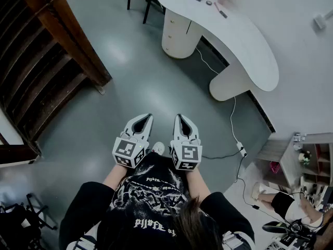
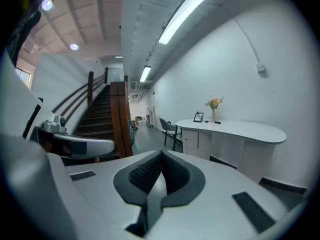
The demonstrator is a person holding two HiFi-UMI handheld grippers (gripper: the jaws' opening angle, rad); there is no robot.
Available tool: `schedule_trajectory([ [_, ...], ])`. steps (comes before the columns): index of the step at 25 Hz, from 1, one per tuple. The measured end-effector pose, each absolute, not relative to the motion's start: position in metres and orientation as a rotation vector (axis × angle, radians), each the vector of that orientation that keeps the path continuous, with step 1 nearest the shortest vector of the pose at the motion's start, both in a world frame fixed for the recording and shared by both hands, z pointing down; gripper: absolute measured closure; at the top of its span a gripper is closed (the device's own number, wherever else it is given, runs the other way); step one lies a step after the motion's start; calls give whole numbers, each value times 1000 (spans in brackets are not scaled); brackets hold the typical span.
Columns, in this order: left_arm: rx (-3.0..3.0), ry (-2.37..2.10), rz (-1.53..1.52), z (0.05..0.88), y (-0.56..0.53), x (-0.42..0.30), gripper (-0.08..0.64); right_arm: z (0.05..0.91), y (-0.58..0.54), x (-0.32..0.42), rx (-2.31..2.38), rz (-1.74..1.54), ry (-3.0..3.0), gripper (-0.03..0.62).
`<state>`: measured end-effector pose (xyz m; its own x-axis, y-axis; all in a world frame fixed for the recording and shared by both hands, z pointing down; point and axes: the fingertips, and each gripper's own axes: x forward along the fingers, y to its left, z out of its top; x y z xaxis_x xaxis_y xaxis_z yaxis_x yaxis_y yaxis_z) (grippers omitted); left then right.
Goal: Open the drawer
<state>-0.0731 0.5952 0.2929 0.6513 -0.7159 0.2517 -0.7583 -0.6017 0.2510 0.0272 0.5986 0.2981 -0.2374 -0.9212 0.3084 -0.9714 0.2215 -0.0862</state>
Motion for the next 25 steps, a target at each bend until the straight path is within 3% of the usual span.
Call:
schedule_trajectory([
  [13, 2496, -1233, 156, 300, 604, -75, 540, 306, 609, 42, 1861, 444, -2305, 566],
  [25, 2467, -1183, 131, 313, 548, -73, 540, 315, 573, 51, 1882, 446, -2275, 566],
])
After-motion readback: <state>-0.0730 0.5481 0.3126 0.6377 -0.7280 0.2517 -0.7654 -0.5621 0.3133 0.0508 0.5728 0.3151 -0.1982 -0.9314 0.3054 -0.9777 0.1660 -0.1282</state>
